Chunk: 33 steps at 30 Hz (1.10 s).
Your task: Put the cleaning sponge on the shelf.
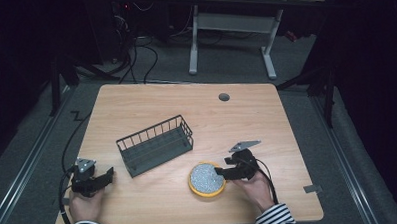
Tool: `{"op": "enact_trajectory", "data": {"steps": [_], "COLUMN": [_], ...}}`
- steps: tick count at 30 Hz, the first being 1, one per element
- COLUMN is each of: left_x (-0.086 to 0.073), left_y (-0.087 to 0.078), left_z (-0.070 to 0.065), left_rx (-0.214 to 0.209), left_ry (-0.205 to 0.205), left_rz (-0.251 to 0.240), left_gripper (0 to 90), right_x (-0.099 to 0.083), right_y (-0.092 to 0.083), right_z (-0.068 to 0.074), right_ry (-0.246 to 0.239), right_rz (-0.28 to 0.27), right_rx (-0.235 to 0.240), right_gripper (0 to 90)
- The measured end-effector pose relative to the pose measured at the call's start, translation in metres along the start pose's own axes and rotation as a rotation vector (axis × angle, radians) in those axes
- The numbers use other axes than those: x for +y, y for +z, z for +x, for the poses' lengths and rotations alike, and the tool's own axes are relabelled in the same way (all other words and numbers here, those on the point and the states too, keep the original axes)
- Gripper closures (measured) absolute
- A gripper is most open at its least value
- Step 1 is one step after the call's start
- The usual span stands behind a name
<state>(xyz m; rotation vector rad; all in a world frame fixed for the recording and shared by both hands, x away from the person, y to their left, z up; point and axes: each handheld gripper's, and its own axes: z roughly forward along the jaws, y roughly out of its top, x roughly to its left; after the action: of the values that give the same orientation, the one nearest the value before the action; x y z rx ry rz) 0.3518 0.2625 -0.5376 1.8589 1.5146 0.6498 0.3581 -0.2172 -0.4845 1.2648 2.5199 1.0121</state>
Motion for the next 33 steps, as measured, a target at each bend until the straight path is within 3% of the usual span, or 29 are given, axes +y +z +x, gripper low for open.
{"op": "enact_trajectory", "data": {"steps": [6,14,19,21,28,33], "left_x": [0.000,0.000,0.000,0.000,0.000,0.000], "left_y": [0.000,0.000,0.000,0.000,0.000,0.000], "left_z": [0.000,0.000,0.000,0.000,0.000,0.000], "left_rx": [0.000,0.002,0.002,0.003,0.007,0.011], "left_ry": [0.000,0.000,0.000,0.001,-0.001,-0.007], "left_rz": [0.000,-0.001,-0.001,0.000,0.000,0.000], "left_gripper": [29.5,29.5,29.5,29.5,29.8,29.9], "right_x": [0.006,0.012,0.012,0.012,0.017,0.023], "right_y": [0.010,0.021,0.027,0.029,0.028,0.027], "right_z": [0.003,0.003,-0.004,-0.007,-0.006,0.000], "right_ry": [0.001,0.005,0.033,0.041,-0.006,-0.054], "right_rz": [0.048,0.145,0.181,0.192,0.214,0.226], "right_rx": [0.035,0.043,0.096,0.143,0.155,0.140], "right_gripper": [39.6,40.9,43.8,51.2,76.4,80.9]}}
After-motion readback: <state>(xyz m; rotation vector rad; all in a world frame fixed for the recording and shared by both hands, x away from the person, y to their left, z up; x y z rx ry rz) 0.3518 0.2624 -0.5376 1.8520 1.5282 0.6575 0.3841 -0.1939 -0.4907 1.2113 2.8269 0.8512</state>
